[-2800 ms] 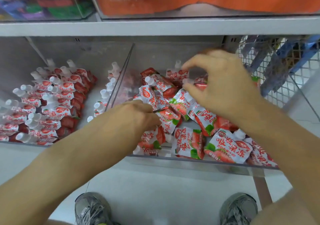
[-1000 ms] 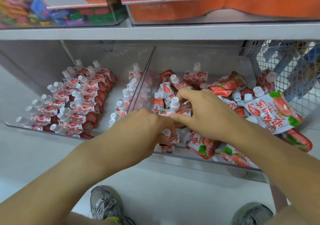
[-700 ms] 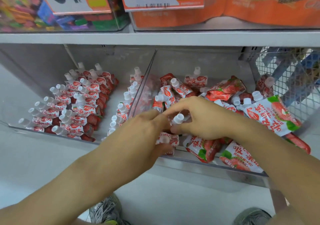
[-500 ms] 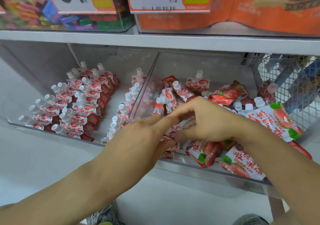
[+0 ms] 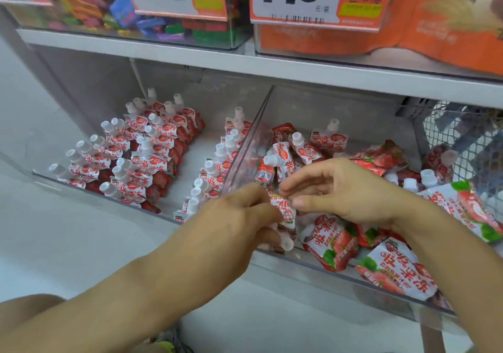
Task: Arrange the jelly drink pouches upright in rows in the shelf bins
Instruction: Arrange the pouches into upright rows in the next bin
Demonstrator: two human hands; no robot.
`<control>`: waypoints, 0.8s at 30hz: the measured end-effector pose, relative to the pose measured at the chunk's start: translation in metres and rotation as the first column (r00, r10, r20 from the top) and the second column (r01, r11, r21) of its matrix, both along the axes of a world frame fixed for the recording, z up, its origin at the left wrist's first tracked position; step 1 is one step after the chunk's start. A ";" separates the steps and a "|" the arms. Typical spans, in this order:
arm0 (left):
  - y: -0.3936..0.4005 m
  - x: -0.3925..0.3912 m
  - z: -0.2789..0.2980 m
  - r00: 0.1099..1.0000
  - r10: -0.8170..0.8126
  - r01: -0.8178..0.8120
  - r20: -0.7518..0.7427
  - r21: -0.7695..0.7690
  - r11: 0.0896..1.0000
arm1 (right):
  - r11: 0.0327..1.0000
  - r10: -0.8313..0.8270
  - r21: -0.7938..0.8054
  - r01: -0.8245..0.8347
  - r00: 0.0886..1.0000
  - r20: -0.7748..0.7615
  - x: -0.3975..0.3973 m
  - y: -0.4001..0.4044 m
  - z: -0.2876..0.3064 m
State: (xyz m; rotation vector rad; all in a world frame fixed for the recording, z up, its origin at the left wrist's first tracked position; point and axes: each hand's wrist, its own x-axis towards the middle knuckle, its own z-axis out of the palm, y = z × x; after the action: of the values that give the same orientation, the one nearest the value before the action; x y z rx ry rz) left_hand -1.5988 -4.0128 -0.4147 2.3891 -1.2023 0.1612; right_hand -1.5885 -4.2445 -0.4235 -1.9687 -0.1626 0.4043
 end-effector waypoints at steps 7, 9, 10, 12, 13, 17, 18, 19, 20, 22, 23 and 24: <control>0.043 0.007 0.047 0.972 0.176 -0.146 0.153 -0.190 0.971 | 0.911 0.031 -0.389 0.138 0.917 0.397 0.014 0.019 -0.001; 0.051 0.011 0.050 0.973 0.180 -0.150 0.146 -0.195 0.969 | 0.838 0.220 -0.542 0.057 0.875 0.432 0.025 0.027 -0.003; 0.053 0.012 0.049 0.973 0.174 -0.145 0.148 -0.189 0.971 | 0.802 0.292 -0.597 0.015 0.862 0.414 0.030 0.031 -0.005; 0.056 0.012 0.047 0.976 0.158 -0.130 0.149 -0.183 0.974 | 0.733 0.374 -0.679 -0.037 0.855 0.358 0.036 0.038 -0.013; 0.058 0.012 0.046 0.977 0.150 -0.121 0.150 -0.186 0.975 | 0.700 0.407 -0.714 -0.039 0.842 0.354 0.038 0.041 -0.017; 0.056 0.012 0.045 0.978 0.131 -0.099 0.160 -0.193 0.976 | 0.644 0.481 -0.765 0.022 0.767 0.426 0.039 0.041 -0.025; 0.054 0.011 0.045 0.979 0.128 -0.095 0.161 -0.196 0.976 | 0.667 0.463 -0.744 0.041 0.759 0.457 0.038 0.037 -0.025; 0.052 0.011 0.046 0.979 0.127 -0.094 0.161 -0.199 0.975 | 0.703 0.424 -0.708 0.066 0.761 0.491 0.038 0.033 -0.023; 0.051 0.010 0.047 0.979 0.128 -0.094 0.162 -0.203 0.975 | 0.747 0.369 -0.658 0.095 0.765 0.528 0.036 0.029 -0.021; 0.047 0.010 0.048 0.975 0.137 -0.097 0.176 -0.218 0.971 | 0.821 0.256 -0.551 0.152 0.764 0.592 0.033 0.022 -0.015; 0.044 0.011 0.049 0.972 0.144 -0.100 0.185 -0.228 0.969 | 0.845 0.205 -0.504 0.178 0.763 0.613 0.030 0.019 -0.012; 0.041 0.011 0.050 0.970 0.150 -0.102 0.191 -0.242 0.965 | 0.858 0.159 -0.469 0.210 0.760 0.630 0.027 0.017 -0.009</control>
State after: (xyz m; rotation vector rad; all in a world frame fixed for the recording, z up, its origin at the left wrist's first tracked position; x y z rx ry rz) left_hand -1.5879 -3.9721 -0.3648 2.2846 -1.0529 0.5737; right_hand -1.5616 -4.2274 -0.4328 -2.5867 -0.5182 -0.3360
